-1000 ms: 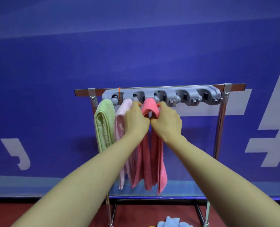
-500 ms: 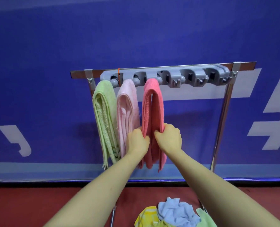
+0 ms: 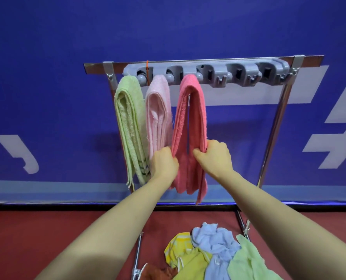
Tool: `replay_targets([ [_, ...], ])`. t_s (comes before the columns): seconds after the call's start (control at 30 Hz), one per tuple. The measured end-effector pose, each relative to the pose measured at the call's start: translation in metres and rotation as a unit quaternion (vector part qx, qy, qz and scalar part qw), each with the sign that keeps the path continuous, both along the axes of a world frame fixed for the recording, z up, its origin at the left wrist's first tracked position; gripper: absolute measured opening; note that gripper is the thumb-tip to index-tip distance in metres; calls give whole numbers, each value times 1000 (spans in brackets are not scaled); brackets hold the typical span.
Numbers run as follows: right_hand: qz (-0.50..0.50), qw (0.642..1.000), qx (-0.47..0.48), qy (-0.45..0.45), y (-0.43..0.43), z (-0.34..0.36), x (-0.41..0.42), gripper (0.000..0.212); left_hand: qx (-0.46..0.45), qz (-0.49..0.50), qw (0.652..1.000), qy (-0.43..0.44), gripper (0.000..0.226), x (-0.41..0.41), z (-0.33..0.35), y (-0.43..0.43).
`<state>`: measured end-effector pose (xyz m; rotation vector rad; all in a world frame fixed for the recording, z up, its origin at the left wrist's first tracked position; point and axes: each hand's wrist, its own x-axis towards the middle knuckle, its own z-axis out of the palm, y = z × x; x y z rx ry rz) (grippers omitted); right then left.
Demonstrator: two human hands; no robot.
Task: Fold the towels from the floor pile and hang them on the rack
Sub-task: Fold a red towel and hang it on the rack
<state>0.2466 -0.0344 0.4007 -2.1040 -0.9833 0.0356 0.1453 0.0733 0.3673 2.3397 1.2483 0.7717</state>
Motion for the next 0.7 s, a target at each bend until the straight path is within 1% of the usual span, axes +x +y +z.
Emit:
replay_targets([
  [0.13,-1,1000,-12,-8,-6,3,5,29,-3,33,999,-1,16,-8,3,13],
  [0.27,2,1000,-3,0,-6,4,6,31,1,26,999,19,20,-7,1,10],
  [0.33,6,1000,3,5,-5,3,6,31,-13,12,1000,24,22,-5,-3,4],
  [0.4,18,1000,12,6,-2,1,4,31,-20,-25,999,25,20,-2,-9,-4],
  [0.5,33,999,16,1,1,-4,2,32,-10,-79,996,39,19,1,-18,-17],
  [0.7,30,999,25,7,1,-3,0,31,-2,-77,996,53,22,-1,-20,-18],
])
